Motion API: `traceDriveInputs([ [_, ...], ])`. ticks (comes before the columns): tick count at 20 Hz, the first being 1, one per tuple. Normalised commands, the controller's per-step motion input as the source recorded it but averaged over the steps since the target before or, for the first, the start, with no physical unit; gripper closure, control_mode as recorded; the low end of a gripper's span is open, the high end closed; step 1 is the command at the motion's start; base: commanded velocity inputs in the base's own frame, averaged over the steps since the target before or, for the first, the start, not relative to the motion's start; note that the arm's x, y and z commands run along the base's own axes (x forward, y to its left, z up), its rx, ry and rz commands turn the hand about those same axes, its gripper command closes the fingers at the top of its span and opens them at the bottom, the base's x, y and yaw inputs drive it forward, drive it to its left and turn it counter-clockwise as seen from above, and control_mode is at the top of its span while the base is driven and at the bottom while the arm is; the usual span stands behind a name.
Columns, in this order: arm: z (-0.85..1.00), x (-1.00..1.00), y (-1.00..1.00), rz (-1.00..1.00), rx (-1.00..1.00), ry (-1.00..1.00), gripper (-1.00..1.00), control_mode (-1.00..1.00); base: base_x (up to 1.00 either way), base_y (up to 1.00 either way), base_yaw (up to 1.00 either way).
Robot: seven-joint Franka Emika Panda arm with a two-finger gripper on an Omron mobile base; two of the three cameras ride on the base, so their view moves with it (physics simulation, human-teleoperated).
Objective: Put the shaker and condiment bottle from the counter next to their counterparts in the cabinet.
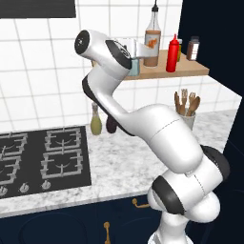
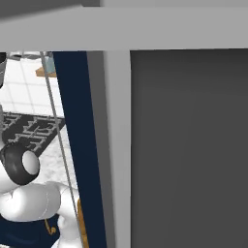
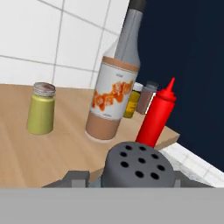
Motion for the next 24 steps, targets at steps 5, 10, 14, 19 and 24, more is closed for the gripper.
traceDriveInputs([
  [5,-0.03,0.44,0.05,0.0,0.04,0.0,1.0,-1.0,0.0,0.0,0.0],
  [10,-0.2,0.45,0.37,0.0,0.05,-0.01,1.0,-1.0,0.0,0.0,0.0],
  [14,-0.07,0.64,0.24,0.0,0.09,0.0,1.0,-1.0,0.0,0.0,0.0],
  [19,0.0,0.52,0.01,0.0,0.07,0.0,1.0,-1.0,0.0,0.0,0.0],
  [24,0.0,0.33,0.03,0.0,0.03,-0.02,1.0,-1.0,0.0,0.0,0.0],
])
